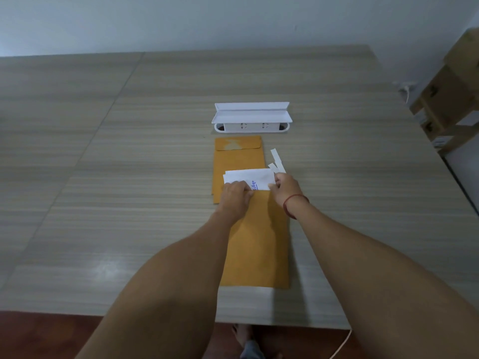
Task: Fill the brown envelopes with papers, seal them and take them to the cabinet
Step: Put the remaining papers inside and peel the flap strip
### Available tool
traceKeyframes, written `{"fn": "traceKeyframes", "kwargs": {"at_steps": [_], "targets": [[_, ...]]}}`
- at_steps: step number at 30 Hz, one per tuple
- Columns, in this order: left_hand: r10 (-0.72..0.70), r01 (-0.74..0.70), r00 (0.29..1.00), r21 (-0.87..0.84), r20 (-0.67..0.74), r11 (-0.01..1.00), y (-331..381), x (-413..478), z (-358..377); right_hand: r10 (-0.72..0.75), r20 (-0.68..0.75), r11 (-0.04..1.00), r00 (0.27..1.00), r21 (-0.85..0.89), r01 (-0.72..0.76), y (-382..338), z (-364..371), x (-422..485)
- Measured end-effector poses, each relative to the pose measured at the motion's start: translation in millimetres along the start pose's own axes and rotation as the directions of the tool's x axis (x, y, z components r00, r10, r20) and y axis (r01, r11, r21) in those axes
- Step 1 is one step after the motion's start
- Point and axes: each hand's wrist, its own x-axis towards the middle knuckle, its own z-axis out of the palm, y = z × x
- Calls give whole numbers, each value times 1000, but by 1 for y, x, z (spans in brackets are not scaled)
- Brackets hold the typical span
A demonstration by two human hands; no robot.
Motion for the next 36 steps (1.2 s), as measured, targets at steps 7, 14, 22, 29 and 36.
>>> {"fn": "traceKeyframes", "kwargs": {"at_steps": [7,14,22,29,36], "targets": [[-8,8,1000,9,11,1000,-3,-3,-2,-82,-67,973,994,210,94,-10,-4,-4],[-27,27,999,-8,17,1000,-11,-12,0,-122,129,980,984,-144,140,2,-4,-7],[-23,23,1000,0,-4,1000,-18,-17,-7,-198,174,948,965,-217,234,3,4,-3],[-7,8,1000,153,-6,988,-12,-20,-12,-203,216,941,955,-225,251,2,6,-5],[-13,0,999,291,43,957,-11,-19,-14,-156,205,927,966,-308,215,-7,4,-13]]}}
